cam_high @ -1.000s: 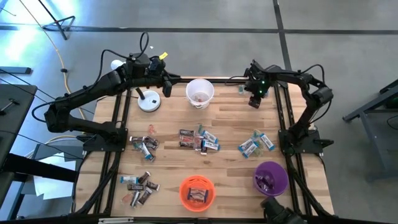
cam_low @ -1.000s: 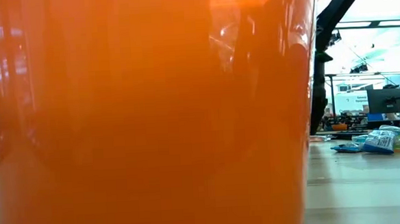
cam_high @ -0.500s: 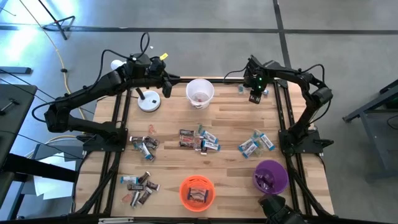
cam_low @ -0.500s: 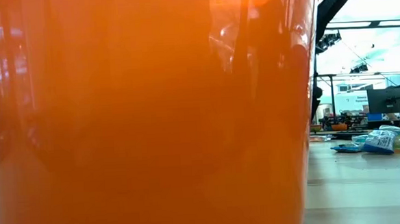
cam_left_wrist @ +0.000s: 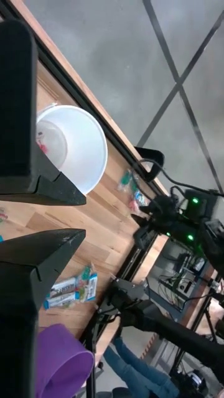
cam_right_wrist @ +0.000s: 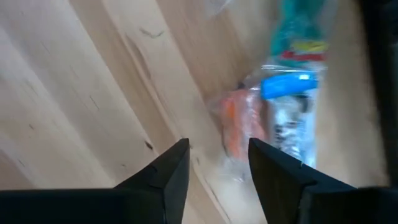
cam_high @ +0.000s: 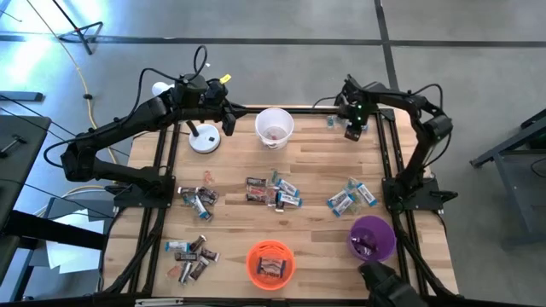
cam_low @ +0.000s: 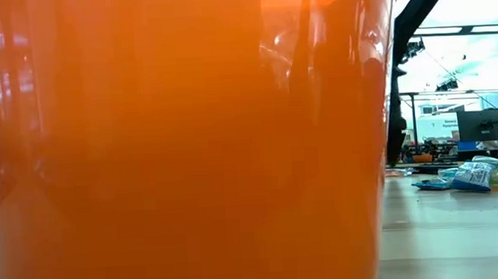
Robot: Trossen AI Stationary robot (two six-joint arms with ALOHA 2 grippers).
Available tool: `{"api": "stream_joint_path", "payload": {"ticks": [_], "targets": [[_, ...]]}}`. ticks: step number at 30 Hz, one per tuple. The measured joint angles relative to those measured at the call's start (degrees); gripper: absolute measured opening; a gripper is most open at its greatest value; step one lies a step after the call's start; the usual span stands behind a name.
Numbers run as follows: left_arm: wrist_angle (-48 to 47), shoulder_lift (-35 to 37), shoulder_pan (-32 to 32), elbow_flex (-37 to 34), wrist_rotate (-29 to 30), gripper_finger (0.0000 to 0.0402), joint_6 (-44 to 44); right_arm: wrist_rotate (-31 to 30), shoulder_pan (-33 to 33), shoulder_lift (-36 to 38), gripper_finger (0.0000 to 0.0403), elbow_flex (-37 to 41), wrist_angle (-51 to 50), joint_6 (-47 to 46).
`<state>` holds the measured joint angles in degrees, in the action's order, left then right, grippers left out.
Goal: Organize candy in baskets
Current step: Put the orange gummy into the white bucket
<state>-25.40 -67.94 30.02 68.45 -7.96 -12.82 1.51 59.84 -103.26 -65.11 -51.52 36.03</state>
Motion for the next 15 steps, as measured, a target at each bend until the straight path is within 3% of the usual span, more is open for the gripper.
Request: {"api": "stream_joint_path", "payload": {"ticks": [6, 15], "targets": [[-0.1, 0.0, 0.0, 0.0, 0.0, 0.0055, -0.2, -6.7, -0.1, -5.5, 0.0161, -1.5, 2.3, -1.0], [-0.5, 0.0, 0.0, 0.0, 0.0, 0.0055, -0.4, -2.4, -0.5, -6.5, 0.0141, -2.4, -1.9, -1.9]]}}
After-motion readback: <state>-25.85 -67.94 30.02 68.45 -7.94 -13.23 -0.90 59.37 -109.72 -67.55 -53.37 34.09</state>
